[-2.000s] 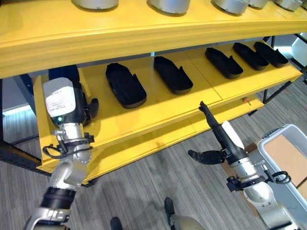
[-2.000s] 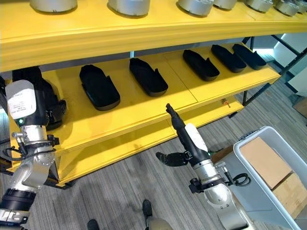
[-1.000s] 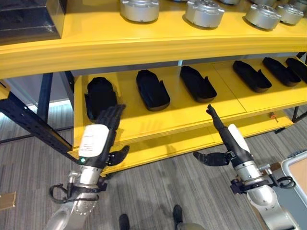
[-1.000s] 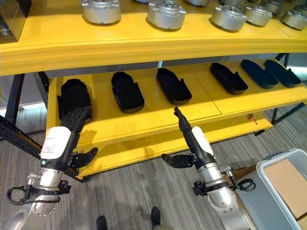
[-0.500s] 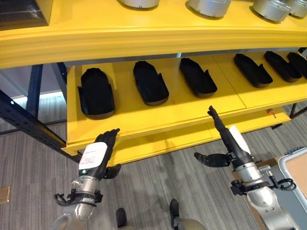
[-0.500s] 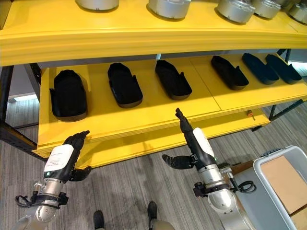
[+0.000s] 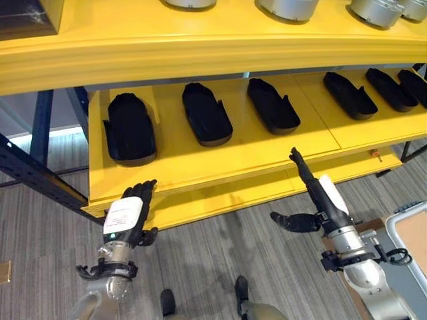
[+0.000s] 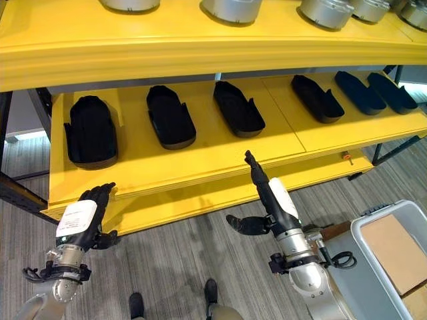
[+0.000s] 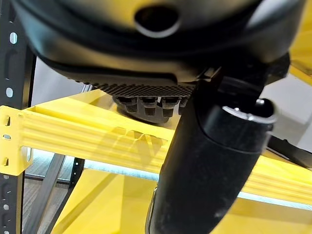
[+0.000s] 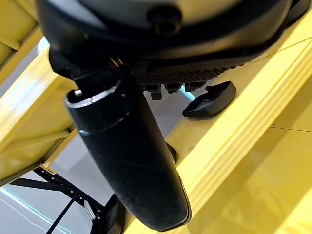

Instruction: Move parts from the plastic box to the shelf.

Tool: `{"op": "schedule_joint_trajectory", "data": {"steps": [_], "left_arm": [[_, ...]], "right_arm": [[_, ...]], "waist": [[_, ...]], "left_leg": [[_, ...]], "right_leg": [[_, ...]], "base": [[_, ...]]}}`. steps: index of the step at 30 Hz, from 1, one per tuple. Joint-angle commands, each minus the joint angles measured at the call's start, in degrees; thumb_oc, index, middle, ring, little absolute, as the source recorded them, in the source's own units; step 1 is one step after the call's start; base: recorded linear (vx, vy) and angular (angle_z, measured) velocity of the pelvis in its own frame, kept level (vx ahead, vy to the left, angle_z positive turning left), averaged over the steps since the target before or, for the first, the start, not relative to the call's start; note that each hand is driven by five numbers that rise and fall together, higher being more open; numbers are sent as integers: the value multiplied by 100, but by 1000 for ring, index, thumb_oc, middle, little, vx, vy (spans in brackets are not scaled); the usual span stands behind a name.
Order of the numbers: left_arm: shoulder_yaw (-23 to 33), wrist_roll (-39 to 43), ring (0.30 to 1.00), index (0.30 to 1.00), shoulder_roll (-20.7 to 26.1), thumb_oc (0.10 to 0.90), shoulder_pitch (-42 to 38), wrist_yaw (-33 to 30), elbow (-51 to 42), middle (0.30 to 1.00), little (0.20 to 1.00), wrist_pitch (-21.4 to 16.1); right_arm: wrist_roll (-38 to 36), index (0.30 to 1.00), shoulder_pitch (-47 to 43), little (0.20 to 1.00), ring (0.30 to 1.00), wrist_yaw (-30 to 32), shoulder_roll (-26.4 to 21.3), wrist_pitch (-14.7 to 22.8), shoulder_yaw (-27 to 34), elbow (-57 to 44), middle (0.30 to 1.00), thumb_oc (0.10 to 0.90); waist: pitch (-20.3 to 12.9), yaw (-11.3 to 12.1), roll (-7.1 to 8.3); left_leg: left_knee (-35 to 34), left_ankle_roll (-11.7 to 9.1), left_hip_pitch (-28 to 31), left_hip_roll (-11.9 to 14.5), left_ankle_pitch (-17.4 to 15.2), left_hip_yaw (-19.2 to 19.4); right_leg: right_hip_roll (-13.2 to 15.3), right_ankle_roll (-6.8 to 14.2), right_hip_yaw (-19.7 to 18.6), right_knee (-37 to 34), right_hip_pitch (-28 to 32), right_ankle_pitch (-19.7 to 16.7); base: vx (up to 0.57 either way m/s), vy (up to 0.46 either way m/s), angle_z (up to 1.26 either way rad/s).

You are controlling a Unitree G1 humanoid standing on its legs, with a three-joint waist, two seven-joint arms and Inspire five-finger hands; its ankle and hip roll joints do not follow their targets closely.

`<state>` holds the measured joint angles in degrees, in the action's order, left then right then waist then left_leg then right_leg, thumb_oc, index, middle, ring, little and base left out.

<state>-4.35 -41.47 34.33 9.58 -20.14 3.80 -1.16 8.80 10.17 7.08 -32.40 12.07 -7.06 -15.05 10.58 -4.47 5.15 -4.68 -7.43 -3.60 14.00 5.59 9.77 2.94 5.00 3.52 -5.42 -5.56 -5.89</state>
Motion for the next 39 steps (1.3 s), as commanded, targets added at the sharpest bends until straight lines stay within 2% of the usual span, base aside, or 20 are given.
{"op": "schedule_joint_trajectory", "data": {"steps": [1, 12, 39], "left_arm": [[426, -321, 1000, 1000, 140, 900, -763, -593, -23, 1000, 1000, 71], [309, -349, 1000, 1000, 72, 900, -1265, -608, 396, 1000, 1000, 347], [392, -248, 1000, 1000, 114, 900, -1871, -827, 1255, 1000, 1000, 798]], "right_arm": [[-205, 1000, -594, 1000, 1000, 365, -12, 354, 442, -412, 1000, 900], [-225, 1000, -731, 1000, 1000, 352, -33, 303, 368, -427, 1000, 900], [-319, 1000, -674, 1000, 1000, 238, -112, 265, 321, -511, 1000, 900]], "waist": [[-6, -40, 270], [108, -102, 299], [104, -230, 408]], "left_leg": [[-32, -146, 491, 311, -168, 65], [-32, -145, 412, 319, -113, 110], [-32, -138, 437, 278, -144, 249]], "right_leg": [[145, 231, 43, 42, 425, 305], [147, 240, -40, 42, 263, 241], [145, 258, -142, 42, 150, 216]], "base": [[0, 0, 0], [2, 6, -5], [2, 3, -1]]}}
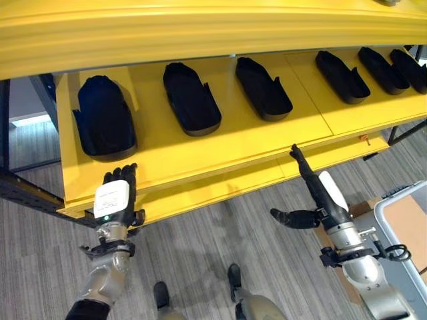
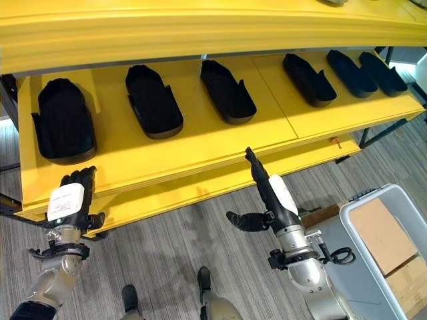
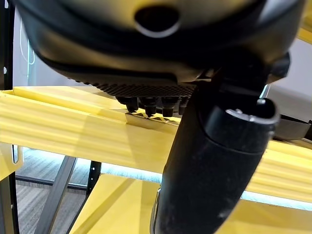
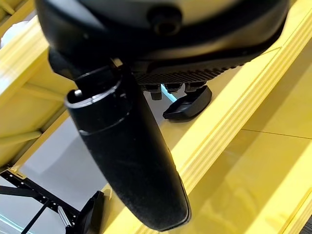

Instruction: Move parts from the plastic box to the shelf.

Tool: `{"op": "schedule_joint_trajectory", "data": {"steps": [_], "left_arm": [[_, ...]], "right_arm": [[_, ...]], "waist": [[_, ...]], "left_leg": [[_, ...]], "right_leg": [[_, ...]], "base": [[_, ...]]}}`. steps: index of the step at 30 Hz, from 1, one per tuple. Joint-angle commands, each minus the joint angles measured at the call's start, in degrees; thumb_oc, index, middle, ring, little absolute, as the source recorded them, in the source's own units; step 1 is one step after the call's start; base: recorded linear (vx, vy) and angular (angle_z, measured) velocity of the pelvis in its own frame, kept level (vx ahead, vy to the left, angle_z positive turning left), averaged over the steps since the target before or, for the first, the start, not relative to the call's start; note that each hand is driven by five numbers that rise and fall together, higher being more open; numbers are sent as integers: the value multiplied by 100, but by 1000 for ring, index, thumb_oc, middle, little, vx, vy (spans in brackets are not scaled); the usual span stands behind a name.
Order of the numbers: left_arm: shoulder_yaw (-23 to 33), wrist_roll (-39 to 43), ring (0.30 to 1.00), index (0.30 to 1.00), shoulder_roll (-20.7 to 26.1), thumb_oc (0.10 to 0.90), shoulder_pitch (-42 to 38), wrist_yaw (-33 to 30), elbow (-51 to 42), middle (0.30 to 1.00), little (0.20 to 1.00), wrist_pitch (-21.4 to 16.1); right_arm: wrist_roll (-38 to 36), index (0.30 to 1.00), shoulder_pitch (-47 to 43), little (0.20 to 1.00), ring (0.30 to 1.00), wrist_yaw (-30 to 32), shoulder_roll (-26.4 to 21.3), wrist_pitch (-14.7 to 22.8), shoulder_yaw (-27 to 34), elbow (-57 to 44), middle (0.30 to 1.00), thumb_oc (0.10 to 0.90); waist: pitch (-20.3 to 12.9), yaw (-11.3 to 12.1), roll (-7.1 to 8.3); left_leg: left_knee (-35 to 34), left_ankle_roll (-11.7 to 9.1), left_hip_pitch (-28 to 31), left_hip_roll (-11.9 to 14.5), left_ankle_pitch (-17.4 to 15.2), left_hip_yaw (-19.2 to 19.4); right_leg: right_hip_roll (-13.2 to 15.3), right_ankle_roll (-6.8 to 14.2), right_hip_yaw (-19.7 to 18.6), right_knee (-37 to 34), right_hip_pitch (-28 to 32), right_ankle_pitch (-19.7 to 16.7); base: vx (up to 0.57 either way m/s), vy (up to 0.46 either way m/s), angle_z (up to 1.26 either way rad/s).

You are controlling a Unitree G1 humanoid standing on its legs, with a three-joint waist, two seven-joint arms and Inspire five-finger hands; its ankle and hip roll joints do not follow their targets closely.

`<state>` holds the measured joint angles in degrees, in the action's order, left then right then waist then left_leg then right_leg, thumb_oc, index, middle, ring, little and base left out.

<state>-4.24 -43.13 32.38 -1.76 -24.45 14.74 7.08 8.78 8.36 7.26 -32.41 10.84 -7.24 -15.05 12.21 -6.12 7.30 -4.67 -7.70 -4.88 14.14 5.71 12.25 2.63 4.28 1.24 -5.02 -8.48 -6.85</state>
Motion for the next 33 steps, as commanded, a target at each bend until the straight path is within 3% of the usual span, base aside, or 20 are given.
{"op": "schedule_joint_trajectory", "data": {"steps": [1, 33], "left_arm": [[349, -49, 1000, 1000, 331, 900, -804, -416, 258, 1000, 1000, -8], [222, 113, 1000, 1000, 809, 900, -1520, -509, 1254, 1000, 1000, 220]], "right_arm": [[-321, 1000, -492, 1000, 1000, 221, -125, 391, 325, -511, 1000, 900], [-507, 1000, -412, 1000, 1000, 104, -254, 480, 318, -612, 1000, 900]], "waist": [[-56, -76, 198], [-24, -210, 367]], "left_leg": [[-33, -112, 564, 265, -160, 9], [-33, -86, 572, 211, -183, 164]], "right_leg": [[175, 333, 81, 2, 433, 308], [207, 389, -67, 2, 299, 244]], "base": [[-4, 18, -5], [3, 4, -1]]}}
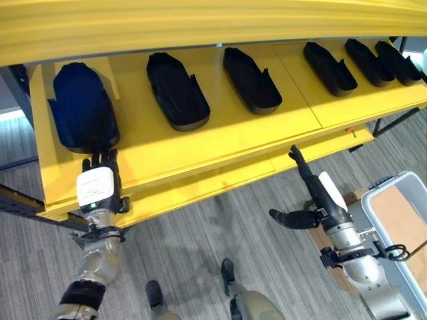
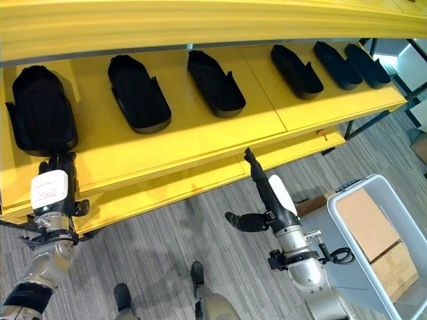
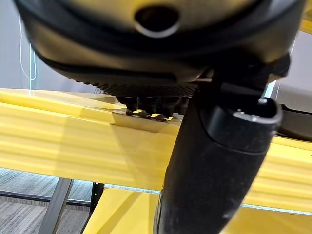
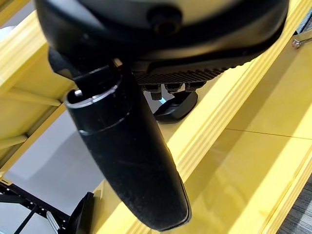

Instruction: Move parts from the plastic box to the shelf.

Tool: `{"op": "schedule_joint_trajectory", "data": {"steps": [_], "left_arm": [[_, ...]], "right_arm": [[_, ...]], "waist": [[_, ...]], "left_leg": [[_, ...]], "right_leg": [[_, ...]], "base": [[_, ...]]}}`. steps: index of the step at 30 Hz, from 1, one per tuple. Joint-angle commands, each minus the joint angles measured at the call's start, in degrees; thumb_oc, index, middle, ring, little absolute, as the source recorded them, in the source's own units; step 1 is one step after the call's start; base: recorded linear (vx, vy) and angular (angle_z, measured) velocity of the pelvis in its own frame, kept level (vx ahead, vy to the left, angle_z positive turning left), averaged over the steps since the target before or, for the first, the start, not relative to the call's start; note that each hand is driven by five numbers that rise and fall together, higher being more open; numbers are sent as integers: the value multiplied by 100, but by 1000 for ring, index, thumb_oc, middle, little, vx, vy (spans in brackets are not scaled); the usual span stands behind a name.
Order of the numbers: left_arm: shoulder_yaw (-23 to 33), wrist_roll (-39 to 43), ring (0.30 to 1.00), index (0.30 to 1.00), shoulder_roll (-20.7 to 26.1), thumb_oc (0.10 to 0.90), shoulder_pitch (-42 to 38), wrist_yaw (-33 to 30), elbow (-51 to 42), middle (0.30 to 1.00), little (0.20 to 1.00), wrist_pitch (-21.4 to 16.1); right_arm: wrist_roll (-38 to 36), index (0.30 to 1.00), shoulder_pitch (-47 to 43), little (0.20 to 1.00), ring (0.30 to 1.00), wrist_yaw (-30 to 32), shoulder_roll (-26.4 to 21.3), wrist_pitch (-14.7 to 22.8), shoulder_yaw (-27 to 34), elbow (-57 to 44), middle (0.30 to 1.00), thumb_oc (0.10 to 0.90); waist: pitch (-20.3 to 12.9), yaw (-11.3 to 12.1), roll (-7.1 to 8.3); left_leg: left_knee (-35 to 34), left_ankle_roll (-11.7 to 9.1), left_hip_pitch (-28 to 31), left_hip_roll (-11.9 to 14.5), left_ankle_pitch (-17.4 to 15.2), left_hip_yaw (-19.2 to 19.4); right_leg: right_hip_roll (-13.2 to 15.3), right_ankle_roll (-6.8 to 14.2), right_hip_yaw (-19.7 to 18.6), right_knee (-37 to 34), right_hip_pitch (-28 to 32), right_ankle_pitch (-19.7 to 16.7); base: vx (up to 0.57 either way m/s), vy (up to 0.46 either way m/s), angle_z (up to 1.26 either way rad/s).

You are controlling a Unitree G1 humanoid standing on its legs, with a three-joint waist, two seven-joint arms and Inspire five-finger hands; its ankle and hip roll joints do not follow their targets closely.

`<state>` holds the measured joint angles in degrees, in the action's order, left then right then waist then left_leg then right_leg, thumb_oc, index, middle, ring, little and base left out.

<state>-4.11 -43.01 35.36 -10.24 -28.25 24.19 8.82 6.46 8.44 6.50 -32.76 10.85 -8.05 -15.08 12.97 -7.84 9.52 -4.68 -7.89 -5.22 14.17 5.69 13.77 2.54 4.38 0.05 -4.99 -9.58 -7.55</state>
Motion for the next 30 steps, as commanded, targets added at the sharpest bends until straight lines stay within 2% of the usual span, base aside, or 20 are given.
{"op": "schedule_joint_trajectory", "data": {"steps": [1, 13, 16, 19, 21, 22, 25, 28, 29, 30], "left_arm": [[204, 95, 1000, 1000, 521, 900, -686, -130, 291, 1000, 1000, 47], [60, 117, 1000, 1000, 494, 900, -764, -117, 179, 1000, 1000, -52], [121, 114, 1000, 1000, 274, 900, -339, 8, -572, 1000, 1000, -269], [331, 450, 1000, 1000, 44, 900, 205, 221, -1400, 1000, 1000, -560], [442, 865, 1000, 1000, -55, 900, 705, 408, -2010, 1000, 1000, -903], [389, 1411, 1000, 1000, -143, 900, 1137, 699, -2462, 1000, 1000, -1294], [312, 2386, 1000, 1000, -217, 900, 1810, 1149, -3113, 1000, 1000, -1751], [291, 2812, 1000, 1000, -215, 900, 2051, 1383, -3267, 1000, 1000, -1869], [68, 4520, 1000, 1000, -313, 900, 2508, 1922, -3544, 1000, 1000, -2272], [-33, 5342, 1000, 1000, -357, 900, 2588, 2186, -3632, 1000, 1000, -2350]], "right_arm": [[-269, 1000, -417, 1000, 1000, 181, -225, 483, 402, -617, 1000, 900], [-246, 1000, -387, 1000, 1000, 175, -260, 484, 403, -649, 1000, 900], [-181, 1000, -385, 1000, 1000, 203, -241, 423, 447, -616, 1000, 900], [-145, 1000, -434, 1000, 1000, 245, -187, 355, 496, -555, 1000, 900], [-160, 1000, -481, 1000, 1000, 273, -147, 312, 508, -490, 1000, 900], [-171, 1000, -531, 1000, 1000, 269, -129, 291, 535, -469, 1000, 900], [-243, 1000, -521, 1000, 1000, 258, -126, 331, 518, -484, 1000, 900], [-280, 1000, -495, 1000, 1000, 247, -139, 362, 514, -496, 1000, 900], [-408, 1000, -464, 1000, 1000, 207, -185, 447, 476, -511, 1000, 900], [-452, 1000, -449, 1000, 1000, 194, -197, 466, 466, -507, 1000, 900]], "waist": [[-98, -40, 148], [-59, -41, 122], [-29, 21, 69], [-17, 100, 16], [-8, 165, -41], [-1, 234, -111], [-48, 289, -207], [-85, 296, -248], [-180, 343, -360], [-227, 353, -406]], "left_leg": [[-32, -65, 605, 208, -183, 15], [-32, -33, 589, 155, -215, -20], [-32, -12, 620, 123, -244, -64], [-32, 11, 641, 107, -273, -110], [-32, 30, 650, 98, -279, -155], [-32, 45, 654, 80, -290, -188], [-32, 65, 667, 71, -292, -253], [-32, 72, 679, 68, -290, -283], [-32, 83, 710, 51, -273, -342], [-32, 81, 751, 49, -294, -374]], "right_leg": [[218, 380, 50, -1, 408, 317], [258, 379, 64, -1, 418, 326], [281, 369, 106, -1, 476, 351], [299, 354, 136, -1, 528, 374], [309, 341, 157, -1, 565, 383], [329, 328, 186, -1, 596, 393], [341, 315, 230, -1, 657, 401], [339, 314, 259, -1, 688, 410], [359, 320, 315, -1, 778, 427], [362, 328, 353, -1, 855, 461]], "base": [[0, 0, 0], [0, 0, 0], [0, 0, 0], [0, 0, 0], [0, 0, 0], [0, 0, 0], [-8, -18, 13], [7, -11, 20], [29, -23, 16], [18, -29, 13]]}}
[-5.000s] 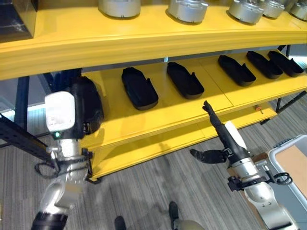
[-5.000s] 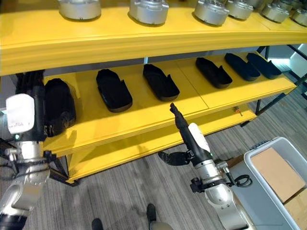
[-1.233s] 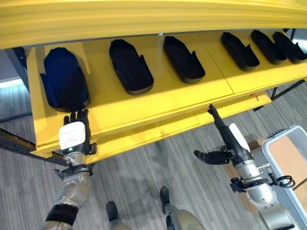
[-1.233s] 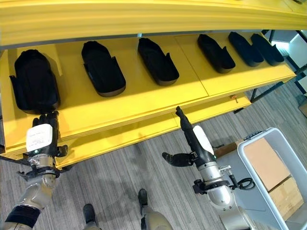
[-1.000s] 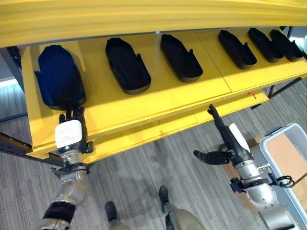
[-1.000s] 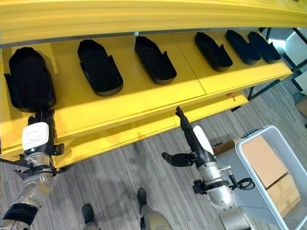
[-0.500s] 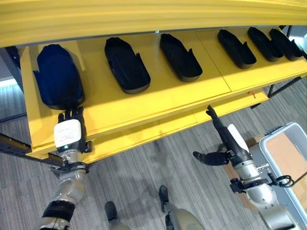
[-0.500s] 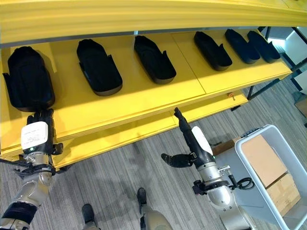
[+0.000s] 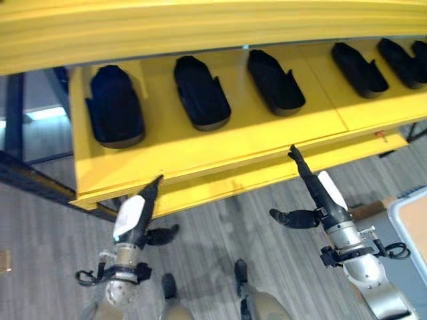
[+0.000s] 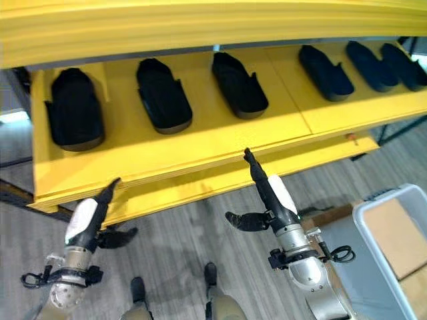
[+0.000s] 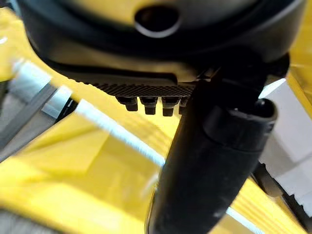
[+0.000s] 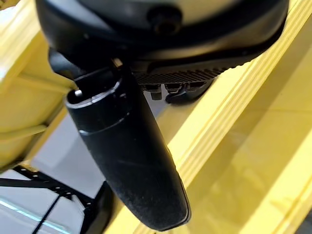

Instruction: Move parts from the plastic box to the shelf.

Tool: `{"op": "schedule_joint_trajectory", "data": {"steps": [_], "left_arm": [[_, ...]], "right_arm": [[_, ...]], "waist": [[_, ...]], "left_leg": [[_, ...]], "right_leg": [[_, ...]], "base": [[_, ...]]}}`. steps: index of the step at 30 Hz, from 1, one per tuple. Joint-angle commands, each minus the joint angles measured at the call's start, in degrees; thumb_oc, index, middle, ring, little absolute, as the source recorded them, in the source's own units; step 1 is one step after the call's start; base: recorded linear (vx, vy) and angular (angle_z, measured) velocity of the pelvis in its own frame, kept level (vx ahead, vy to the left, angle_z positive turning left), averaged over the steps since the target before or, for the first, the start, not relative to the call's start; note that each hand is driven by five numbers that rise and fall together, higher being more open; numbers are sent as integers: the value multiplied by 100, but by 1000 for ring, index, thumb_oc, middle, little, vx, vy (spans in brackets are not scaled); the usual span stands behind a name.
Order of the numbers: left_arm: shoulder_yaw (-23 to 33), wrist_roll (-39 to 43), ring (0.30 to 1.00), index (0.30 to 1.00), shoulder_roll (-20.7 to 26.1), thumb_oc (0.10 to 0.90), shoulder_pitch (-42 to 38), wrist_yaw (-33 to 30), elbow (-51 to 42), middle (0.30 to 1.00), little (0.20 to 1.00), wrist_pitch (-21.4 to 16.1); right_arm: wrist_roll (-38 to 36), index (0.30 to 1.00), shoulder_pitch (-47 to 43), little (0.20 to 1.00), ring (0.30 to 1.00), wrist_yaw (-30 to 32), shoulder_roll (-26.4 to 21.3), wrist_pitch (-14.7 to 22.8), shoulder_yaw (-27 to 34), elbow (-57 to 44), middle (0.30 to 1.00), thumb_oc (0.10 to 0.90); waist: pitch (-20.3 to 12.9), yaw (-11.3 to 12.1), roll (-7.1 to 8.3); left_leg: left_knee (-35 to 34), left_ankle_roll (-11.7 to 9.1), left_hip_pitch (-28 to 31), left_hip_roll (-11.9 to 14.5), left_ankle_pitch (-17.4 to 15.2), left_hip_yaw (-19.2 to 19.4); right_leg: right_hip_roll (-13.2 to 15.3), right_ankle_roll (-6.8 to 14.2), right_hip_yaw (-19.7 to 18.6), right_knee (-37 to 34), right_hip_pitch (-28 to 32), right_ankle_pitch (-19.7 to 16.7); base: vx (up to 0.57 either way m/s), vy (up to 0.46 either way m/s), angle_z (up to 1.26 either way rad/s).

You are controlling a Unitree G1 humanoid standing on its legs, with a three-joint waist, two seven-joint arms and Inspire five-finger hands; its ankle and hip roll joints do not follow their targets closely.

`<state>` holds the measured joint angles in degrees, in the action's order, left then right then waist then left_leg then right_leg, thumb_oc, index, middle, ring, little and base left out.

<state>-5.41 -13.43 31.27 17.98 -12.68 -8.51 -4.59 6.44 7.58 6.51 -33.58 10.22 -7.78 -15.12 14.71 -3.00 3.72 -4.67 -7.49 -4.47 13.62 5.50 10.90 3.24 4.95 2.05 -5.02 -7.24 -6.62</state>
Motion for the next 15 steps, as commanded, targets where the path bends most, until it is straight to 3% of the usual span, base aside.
{"op": "schedule_joint_trajectory", "data": {"steps": [1, 2, 9, 15], "left_arm": [[-1, 2862, 1000, 1000, 26, 900, -208, 785, -315, 1000, 1000, -1020], [-107, 3364, 1000, 1000, -26, 900, -211, 882, -339, 1000, 1000, -1028], [-446, 4624, 1000, 1000, -188, 900, -304, 1302, -169, 1000, 1000, -958], [-623, 5042, 1000, 1000, -218, 900, -295, 1526, 82, 1000, 1000, -829]], "right_arm": [[-511, 1000, -351, 1000, 1000, 203, -99, 551, 410, -472, 1000, 900], [-546, 1000, -320, 1000, 1000, 212, -97, 573, 383, -446, 1000, 900], [-937, 1000, -158, 1000, 1000, 107, -2, 626, 210, -273, 1000, 900], [-1426, 1000, 99, 1000, 1000, -165, 41, 570, 108, -215, 1000, 900]], "waist": [[-441, -118, 147], [-481, -107, 112], [-748, -38, -68], [-985, -30, -192]], "left_leg": [[-33, 42, 658, 92, -236, -117], [-33, 43, 661, 82, -231, -160], [-33, 42, 680, -3, -190, -413], [-33, 40, 611, -95, -148, -603]], "right_leg": [[307, 269, 184, 2, 625, 348], [321, 274, 222, 2, 660, 350], [419, 303, 473, 2, 891, 368], [531, 355, 662, 2, 998, 358]], "base": [[12, -22, 10], [-10, -12, 13], [-10, -11, 25], [-40, 6, 22]]}}
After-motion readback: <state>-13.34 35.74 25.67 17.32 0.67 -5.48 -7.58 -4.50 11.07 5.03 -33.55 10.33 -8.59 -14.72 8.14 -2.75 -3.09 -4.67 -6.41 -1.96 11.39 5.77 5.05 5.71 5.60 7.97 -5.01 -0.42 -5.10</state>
